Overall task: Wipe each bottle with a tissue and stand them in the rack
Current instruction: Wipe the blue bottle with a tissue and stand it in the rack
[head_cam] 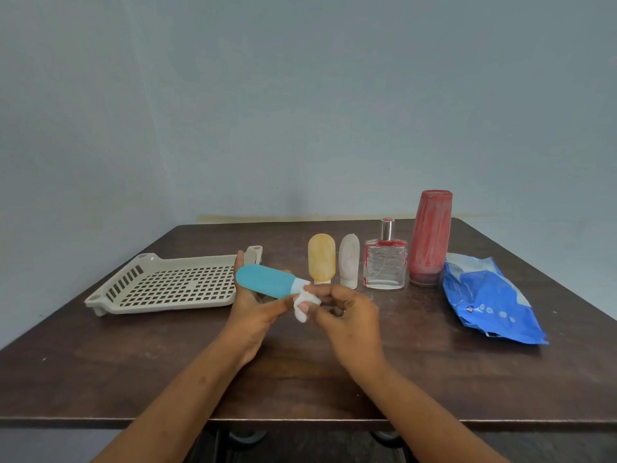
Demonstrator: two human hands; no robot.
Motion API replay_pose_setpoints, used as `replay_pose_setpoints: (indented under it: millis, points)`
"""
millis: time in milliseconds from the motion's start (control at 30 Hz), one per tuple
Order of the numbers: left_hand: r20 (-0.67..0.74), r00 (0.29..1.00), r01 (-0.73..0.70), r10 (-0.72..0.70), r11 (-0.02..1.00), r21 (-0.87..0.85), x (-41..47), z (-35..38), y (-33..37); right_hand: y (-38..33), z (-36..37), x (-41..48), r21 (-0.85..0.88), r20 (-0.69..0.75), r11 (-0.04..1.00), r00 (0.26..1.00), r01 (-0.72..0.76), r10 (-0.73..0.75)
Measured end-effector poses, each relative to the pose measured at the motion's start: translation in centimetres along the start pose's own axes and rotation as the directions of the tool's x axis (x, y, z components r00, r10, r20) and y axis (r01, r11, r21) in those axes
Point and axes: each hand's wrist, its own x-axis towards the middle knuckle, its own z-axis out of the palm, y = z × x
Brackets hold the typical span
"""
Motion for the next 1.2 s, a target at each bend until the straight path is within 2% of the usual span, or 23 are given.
replay_pose_setpoints:
  millis: [67, 200, 267, 367, 500, 600, 667, 767, 933, 1000, 1067, 1133, 1200]
  points:
    - [0.002, 1.0, 0.002, -0.002, 1.0, 0.008, 0.0, -0.1, 0.0, -0.1, -0.2, 0.1, 0.045, 0.018, 0.999, 1.0, 0.0, -0.001]
    - [0.04, 0.999, -0.036, 0.031, 0.99, 0.134, -0.1, -0.1, -0.2, -0.5, -0.6, 0.9, 0.317, -0.027, 0.946, 0.996, -0.068, 0.08]
    - [0.047, 0.998, -0.046, 0.038, 0.98, 0.193, 0.0, -0.1, -0.5, -0.5, -0.9, 1.2, 0.333, -0.062, 0.939, 0.991, -0.09, 0.117]
    - [0.038, 0.998, -0.06, 0.052, 0.973, 0.223, 0.2, -0.4, -0.9, 0.1, -1.2, 1.2, 0.101, -0.098, 0.994, 0.994, -0.045, 0.055]
    - [0.046, 0.997, -0.077, 0.068, 0.975, 0.209, 0.1, -0.4, -0.7, 0.4, -1.3, 1.0, -0.153, -0.034, 0.988, 0.999, -0.025, 0.02]
    - [0.058, 0.994, -0.104, 0.094, 0.973, 0.207, 0.0, -0.3, -0.7, 0.2, -1.4, 0.8, -0.349, 0.055, 0.934, 0.996, 0.079, -0.063]
    - [0.058, 0.993, -0.11, 0.099, 0.969, 0.221, 0.0, -0.4, -0.7, 0.3, -1.4, 0.5, -0.435, 0.146, 0.892, 0.987, 0.119, -0.061]
    - [0.075, 0.994, -0.099, 0.084, 0.97, 0.223, 0.0, -0.4, -0.7, 0.4, -0.9, 0.1, -0.602, 0.18, 0.776, 0.979, 0.188, -0.097]
    - [0.115, 0.99, -0.101, 0.076, 0.967, 0.235, -0.3, -0.1, -0.5, 0.5, -0.8, 0.3, -0.679, 0.185, 0.689, 0.968, 0.252, -0.172]
    - [0.122, 0.991, -0.08, 0.055, 0.974, 0.212, -0.4, 0.1, -0.3, 0.6, -0.8, 0.3, -0.667, 0.171, 0.705, 0.97, 0.242, -0.172]
    - [0.144, 0.989, -0.037, 0.018, 0.991, 0.126, -0.6, 0.2, 0.0, 0.6, -0.8, 0.5, -0.579, 0.14, 0.791, 0.98, 0.199, -0.144]
    - [0.191, 0.982, 0.005, 0.004, 0.999, -0.048, -0.6, 0.2, 0.5, 0.4, -0.9, 0.7, -0.406, 0.112, 0.908, 0.992, 0.102, -0.061]
    - [0.198, 0.98, 0.052, -0.004, 0.969, -0.239, -0.6, 0.9, 1.4, 0.0, -0.8, 0.7, -0.135, 0.141, 0.986, 0.983, -0.099, 0.118]
